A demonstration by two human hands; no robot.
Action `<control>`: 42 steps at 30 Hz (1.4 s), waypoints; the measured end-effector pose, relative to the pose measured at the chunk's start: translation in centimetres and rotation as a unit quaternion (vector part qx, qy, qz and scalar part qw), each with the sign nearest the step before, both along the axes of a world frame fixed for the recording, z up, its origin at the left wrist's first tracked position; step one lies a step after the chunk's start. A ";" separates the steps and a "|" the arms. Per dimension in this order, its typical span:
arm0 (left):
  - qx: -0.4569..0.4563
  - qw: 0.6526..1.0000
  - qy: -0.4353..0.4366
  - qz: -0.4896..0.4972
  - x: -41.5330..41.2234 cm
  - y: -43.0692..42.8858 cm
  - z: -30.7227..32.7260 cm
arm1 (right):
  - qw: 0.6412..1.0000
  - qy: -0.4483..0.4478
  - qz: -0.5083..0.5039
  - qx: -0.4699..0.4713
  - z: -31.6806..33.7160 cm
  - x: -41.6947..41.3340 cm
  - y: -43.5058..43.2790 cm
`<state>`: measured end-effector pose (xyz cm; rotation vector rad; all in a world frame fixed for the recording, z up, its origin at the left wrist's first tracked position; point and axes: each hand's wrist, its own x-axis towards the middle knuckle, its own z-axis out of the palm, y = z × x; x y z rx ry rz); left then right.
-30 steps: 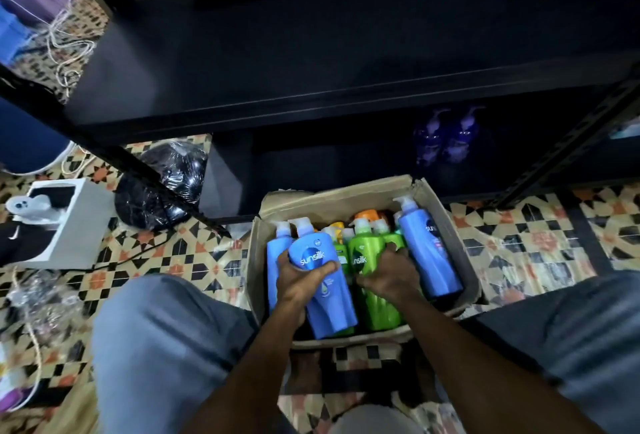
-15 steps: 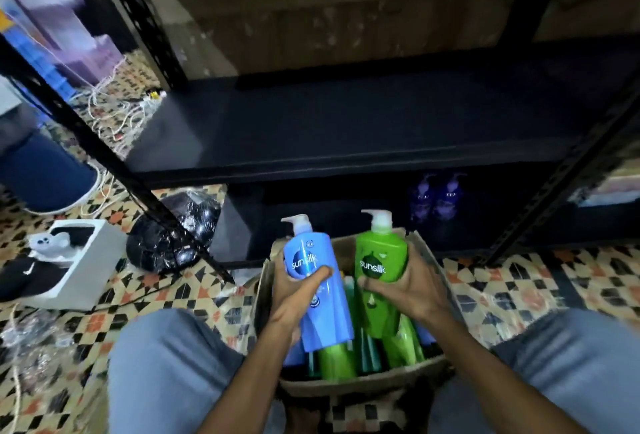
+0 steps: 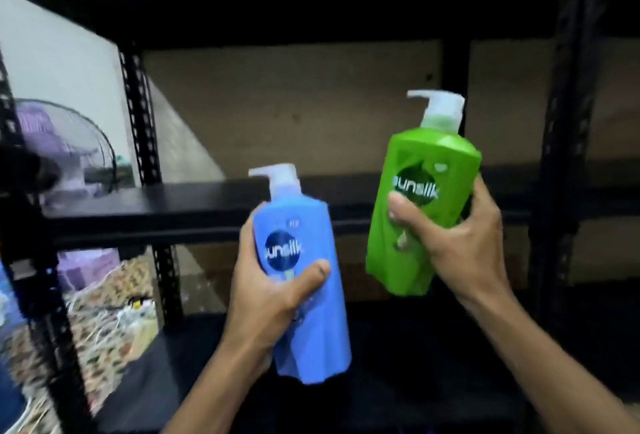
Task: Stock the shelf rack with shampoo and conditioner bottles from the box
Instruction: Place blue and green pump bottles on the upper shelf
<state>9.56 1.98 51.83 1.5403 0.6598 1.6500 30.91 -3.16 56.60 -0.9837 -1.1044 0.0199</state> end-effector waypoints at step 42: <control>0.030 0.972 0.167 0.163 10.2 21.1 11.3 | 0.970 0.040 -0.035 -0.235 7.5 23.7 29.1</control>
